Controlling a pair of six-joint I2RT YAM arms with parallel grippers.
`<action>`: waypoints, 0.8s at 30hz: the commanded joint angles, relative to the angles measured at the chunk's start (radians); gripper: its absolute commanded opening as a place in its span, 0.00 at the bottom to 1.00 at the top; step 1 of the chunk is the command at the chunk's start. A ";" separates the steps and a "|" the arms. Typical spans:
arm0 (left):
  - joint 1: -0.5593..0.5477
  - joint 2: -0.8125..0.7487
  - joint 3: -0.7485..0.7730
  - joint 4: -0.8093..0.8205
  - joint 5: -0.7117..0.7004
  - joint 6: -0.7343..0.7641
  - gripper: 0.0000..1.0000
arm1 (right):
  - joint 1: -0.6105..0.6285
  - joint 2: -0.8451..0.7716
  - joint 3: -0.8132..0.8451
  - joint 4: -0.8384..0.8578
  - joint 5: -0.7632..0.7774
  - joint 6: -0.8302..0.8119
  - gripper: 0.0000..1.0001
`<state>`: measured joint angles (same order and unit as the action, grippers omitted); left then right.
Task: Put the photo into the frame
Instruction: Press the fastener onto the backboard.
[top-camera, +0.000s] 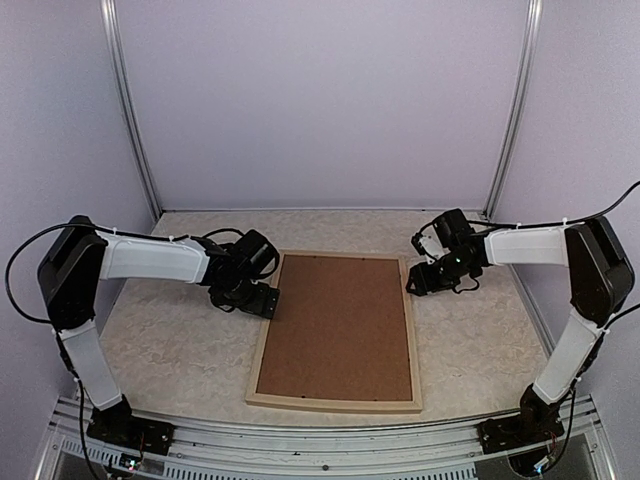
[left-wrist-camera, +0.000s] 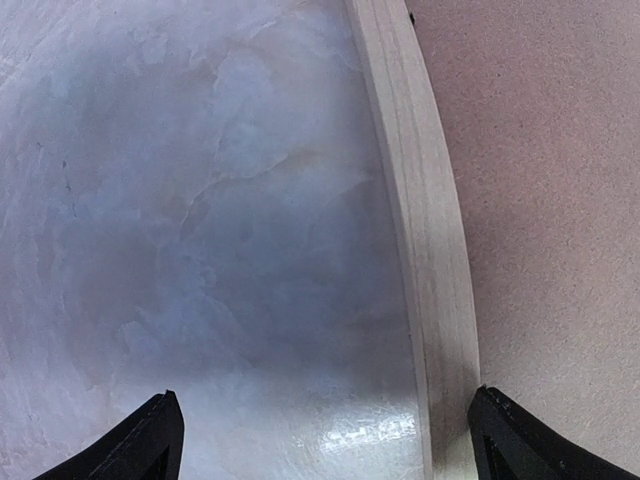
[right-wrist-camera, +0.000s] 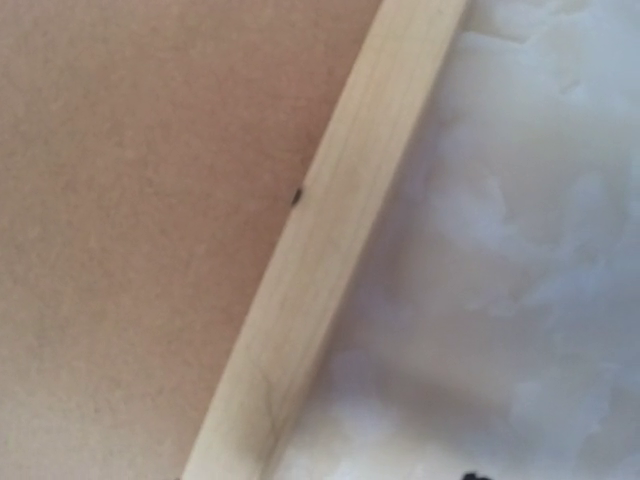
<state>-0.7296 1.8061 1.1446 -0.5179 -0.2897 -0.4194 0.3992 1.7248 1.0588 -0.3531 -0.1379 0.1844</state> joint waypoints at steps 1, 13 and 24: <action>-0.026 0.034 0.024 -0.027 -0.017 -0.009 0.99 | 0.007 -0.028 -0.017 0.007 0.014 0.007 0.59; -0.076 0.109 0.057 -0.060 -0.053 -0.018 0.99 | 0.006 -0.030 -0.032 0.011 0.019 0.008 0.59; -0.156 0.205 0.146 -0.159 -0.130 -0.022 0.99 | 0.006 -0.024 -0.051 0.025 0.011 0.016 0.58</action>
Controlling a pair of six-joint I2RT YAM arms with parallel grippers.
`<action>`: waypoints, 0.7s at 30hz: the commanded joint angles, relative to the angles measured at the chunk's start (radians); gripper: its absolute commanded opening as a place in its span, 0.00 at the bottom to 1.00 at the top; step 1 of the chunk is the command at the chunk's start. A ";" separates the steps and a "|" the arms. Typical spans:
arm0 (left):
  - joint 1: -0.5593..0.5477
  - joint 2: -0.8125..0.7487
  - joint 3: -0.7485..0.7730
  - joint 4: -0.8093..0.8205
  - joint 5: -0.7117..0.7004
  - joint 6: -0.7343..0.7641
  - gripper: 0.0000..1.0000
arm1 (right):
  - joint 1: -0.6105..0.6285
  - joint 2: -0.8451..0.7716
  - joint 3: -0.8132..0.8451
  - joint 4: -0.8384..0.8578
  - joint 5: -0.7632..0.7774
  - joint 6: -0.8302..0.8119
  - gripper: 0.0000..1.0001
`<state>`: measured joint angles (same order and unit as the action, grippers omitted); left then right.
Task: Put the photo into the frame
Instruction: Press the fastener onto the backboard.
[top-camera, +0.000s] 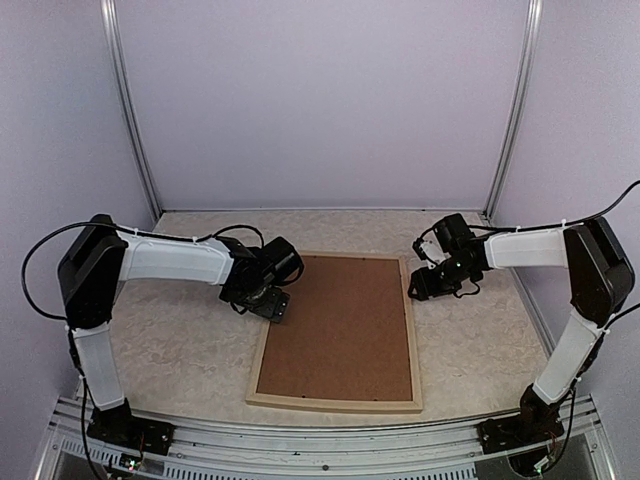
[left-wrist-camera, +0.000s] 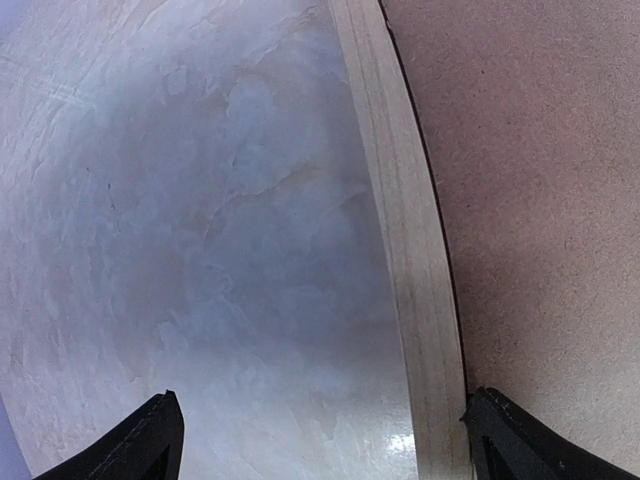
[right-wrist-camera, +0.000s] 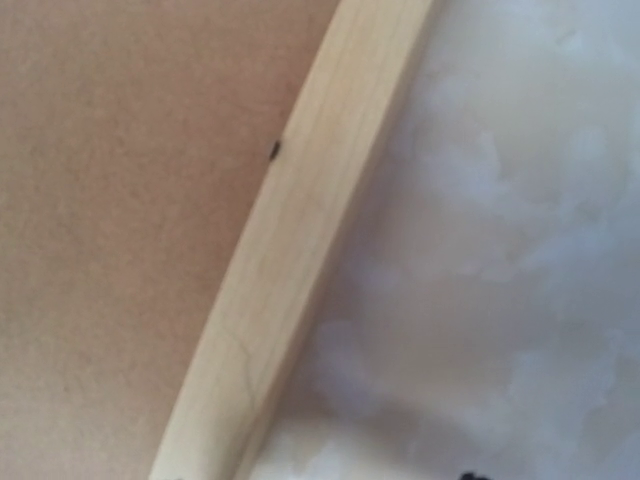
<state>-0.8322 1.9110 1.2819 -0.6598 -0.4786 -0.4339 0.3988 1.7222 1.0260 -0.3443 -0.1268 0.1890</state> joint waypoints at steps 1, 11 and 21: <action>-0.061 0.111 0.017 -0.027 0.050 -0.010 0.99 | 0.007 -0.019 -0.019 0.017 -0.002 0.011 0.58; -0.008 -0.031 0.033 0.039 -0.021 -0.019 0.99 | 0.006 -0.014 -0.029 0.028 -0.009 0.013 0.58; 0.182 0.017 0.186 0.046 0.047 0.062 0.99 | 0.006 -0.017 -0.039 0.037 -0.014 0.012 0.58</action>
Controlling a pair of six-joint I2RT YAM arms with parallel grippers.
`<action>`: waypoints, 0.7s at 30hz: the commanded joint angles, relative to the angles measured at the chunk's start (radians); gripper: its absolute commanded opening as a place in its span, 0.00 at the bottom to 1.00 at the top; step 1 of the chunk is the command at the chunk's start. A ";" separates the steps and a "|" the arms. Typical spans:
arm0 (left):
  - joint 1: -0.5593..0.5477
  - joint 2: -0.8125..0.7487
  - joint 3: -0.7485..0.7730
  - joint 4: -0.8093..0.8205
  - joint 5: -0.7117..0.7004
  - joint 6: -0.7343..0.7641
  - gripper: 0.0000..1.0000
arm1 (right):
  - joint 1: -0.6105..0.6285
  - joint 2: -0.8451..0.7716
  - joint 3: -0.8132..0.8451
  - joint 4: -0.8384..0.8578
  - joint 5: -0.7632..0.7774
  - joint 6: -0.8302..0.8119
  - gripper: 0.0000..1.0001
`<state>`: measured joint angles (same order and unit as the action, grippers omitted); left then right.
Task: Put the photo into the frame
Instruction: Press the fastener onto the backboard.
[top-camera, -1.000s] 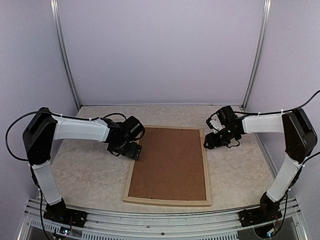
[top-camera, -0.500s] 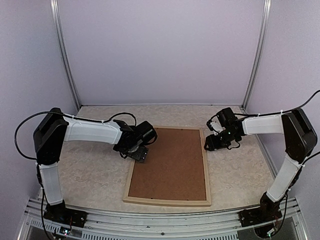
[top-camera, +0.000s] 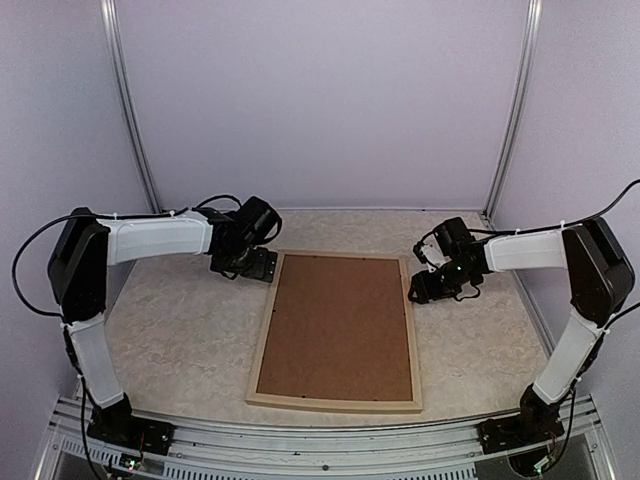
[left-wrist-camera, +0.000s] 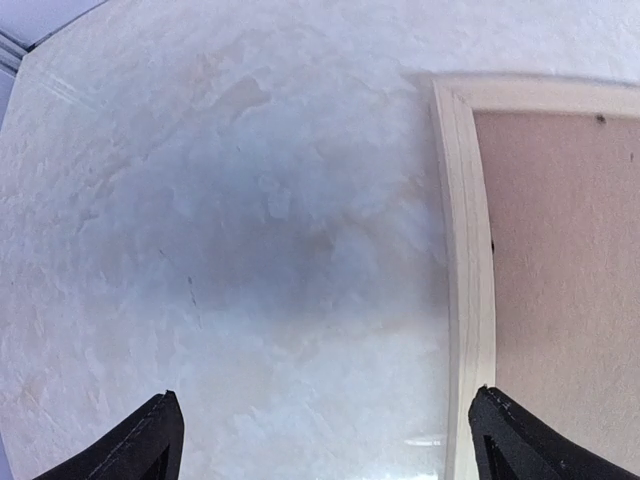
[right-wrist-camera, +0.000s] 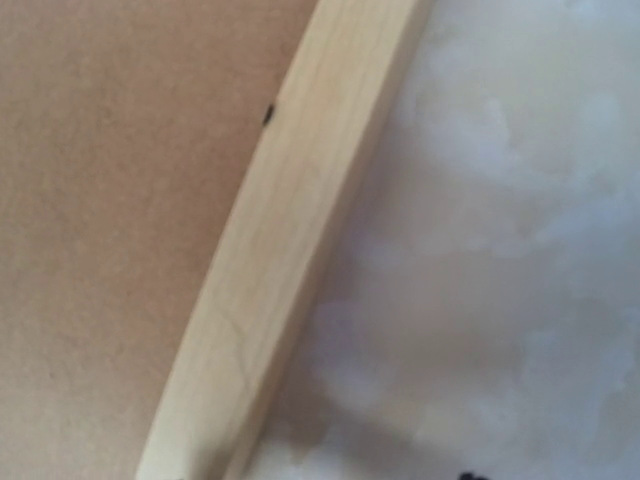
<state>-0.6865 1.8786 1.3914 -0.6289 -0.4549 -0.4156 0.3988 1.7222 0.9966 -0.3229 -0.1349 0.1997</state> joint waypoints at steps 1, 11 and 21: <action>0.046 0.064 0.096 0.013 0.021 0.049 0.99 | 0.006 -0.016 -0.010 0.015 -0.006 0.000 0.58; 0.082 0.248 0.260 0.011 0.064 0.080 0.99 | 0.006 -0.035 -0.018 0.013 -0.012 -0.001 0.58; 0.084 0.300 0.264 0.026 0.071 0.084 0.99 | 0.006 -0.050 -0.047 0.025 -0.015 0.009 0.58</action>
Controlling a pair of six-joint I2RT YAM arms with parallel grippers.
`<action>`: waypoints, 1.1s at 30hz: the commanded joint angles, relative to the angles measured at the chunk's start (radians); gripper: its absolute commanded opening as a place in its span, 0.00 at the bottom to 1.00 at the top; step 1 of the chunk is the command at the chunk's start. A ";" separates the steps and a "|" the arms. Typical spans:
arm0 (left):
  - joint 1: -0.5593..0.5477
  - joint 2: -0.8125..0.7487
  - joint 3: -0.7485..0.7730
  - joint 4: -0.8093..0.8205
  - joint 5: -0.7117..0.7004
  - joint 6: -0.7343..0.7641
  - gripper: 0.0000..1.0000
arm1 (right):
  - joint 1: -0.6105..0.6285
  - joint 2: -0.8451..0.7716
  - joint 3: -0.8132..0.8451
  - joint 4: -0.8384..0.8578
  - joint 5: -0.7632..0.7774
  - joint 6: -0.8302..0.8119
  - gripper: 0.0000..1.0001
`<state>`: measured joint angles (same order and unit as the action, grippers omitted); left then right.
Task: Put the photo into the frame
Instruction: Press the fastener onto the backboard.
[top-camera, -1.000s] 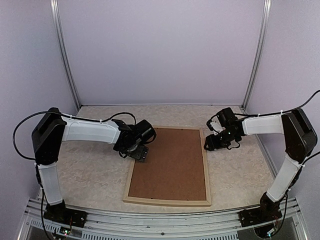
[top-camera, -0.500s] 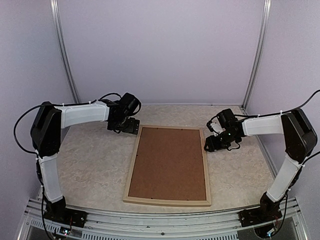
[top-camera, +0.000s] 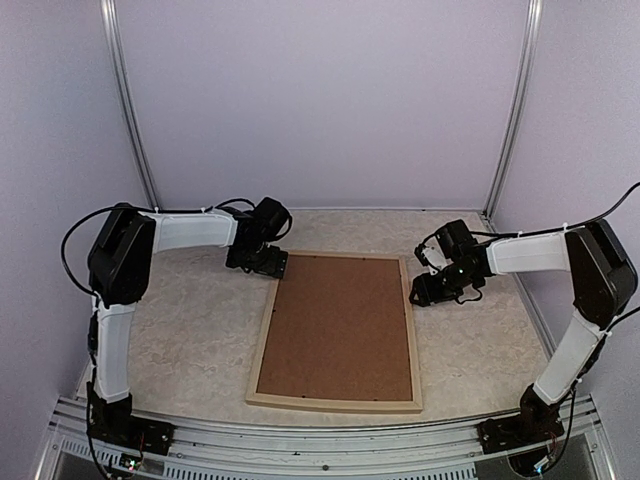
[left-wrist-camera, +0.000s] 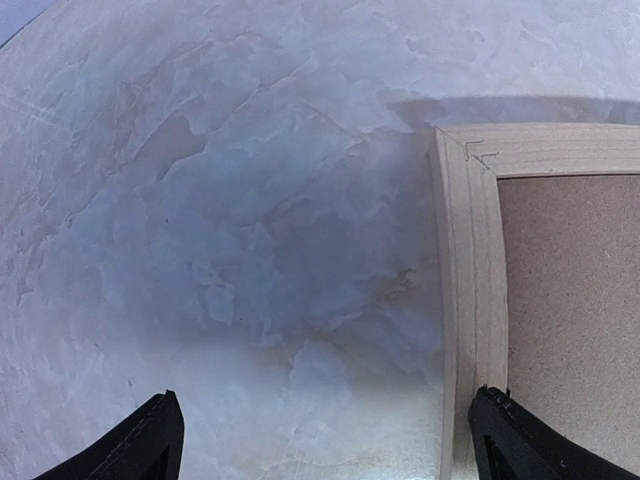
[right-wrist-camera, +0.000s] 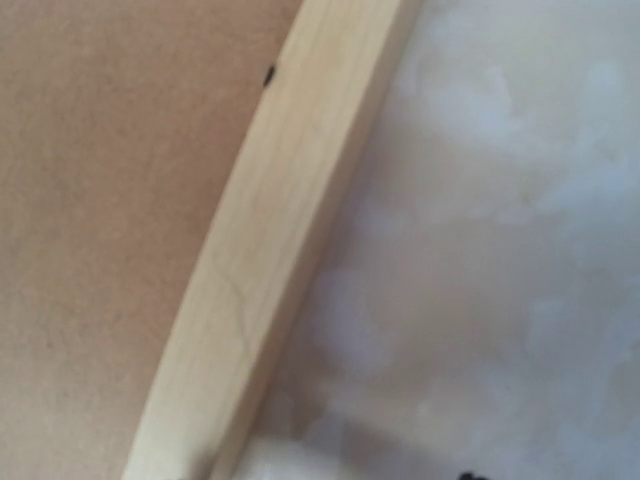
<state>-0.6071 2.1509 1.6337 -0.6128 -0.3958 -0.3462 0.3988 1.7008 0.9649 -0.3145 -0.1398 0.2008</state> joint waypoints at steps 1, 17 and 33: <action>0.004 0.030 0.024 0.010 0.014 0.015 0.99 | 0.006 -0.030 -0.017 0.017 -0.009 0.008 0.58; -0.040 0.070 0.019 0.013 0.025 0.016 0.99 | 0.006 -0.020 -0.031 0.030 0.000 0.008 0.58; -0.154 0.147 0.047 -0.023 -0.048 0.005 0.99 | 0.006 -0.019 -0.027 0.029 -0.003 0.011 0.58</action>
<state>-0.6762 2.2044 1.6833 -0.6117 -0.5331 -0.3397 0.3988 1.6978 0.9501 -0.2947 -0.1398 0.2035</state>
